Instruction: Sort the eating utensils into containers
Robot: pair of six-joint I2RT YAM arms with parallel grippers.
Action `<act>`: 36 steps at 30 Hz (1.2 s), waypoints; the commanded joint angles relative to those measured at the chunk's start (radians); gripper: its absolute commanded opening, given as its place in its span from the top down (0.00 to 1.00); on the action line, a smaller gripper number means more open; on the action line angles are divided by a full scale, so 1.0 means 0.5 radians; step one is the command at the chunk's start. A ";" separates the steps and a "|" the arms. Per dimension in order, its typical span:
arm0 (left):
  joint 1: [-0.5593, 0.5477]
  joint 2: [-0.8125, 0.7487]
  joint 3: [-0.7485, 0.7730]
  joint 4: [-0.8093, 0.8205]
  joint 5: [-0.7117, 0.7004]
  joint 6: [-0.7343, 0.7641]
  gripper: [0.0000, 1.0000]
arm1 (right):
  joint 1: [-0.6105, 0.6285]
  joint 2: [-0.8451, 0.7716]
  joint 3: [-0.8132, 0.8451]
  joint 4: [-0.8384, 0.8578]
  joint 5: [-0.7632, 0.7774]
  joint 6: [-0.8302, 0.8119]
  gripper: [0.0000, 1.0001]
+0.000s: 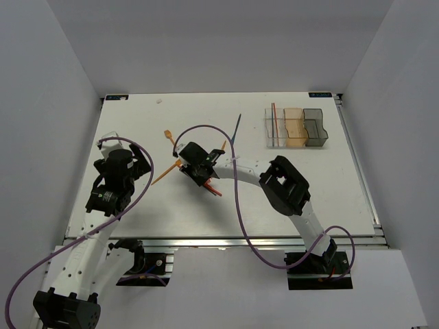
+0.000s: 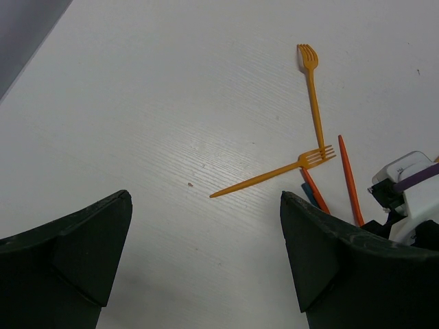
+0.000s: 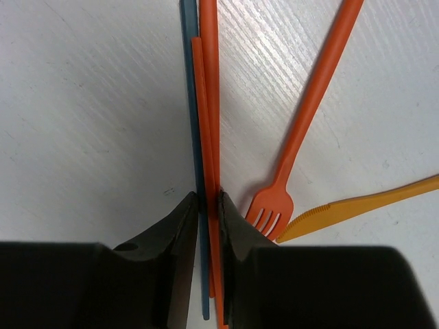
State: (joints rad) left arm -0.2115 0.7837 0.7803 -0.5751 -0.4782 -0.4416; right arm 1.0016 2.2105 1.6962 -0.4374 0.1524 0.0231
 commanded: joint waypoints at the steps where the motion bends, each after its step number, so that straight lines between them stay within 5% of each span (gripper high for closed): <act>1: -0.006 -0.003 0.026 0.018 0.018 0.021 0.02 | -0.006 -0.006 0.059 -0.024 -0.004 -0.003 0.79; 15: -0.003 -0.003 0.026 0.018 0.021 0.021 0.02 | -0.006 -0.089 0.087 -0.061 0.045 0.034 0.95; 30: -0.003 0.000 0.022 0.018 0.027 0.021 0.02 | -0.006 -0.258 -0.036 -0.073 -0.068 0.095 0.87; 36: -0.003 0.000 0.026 0.021 0.030 0.024 0.02 | -0.009 -0.399 -0.159 -0.009 -0.010 0.144 0.93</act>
State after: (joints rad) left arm -0.2115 0.7849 0.7803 -0.5751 -0.4702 -0.4412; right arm 1.0012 2.0758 1.6333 -0.4698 0.1436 0.0727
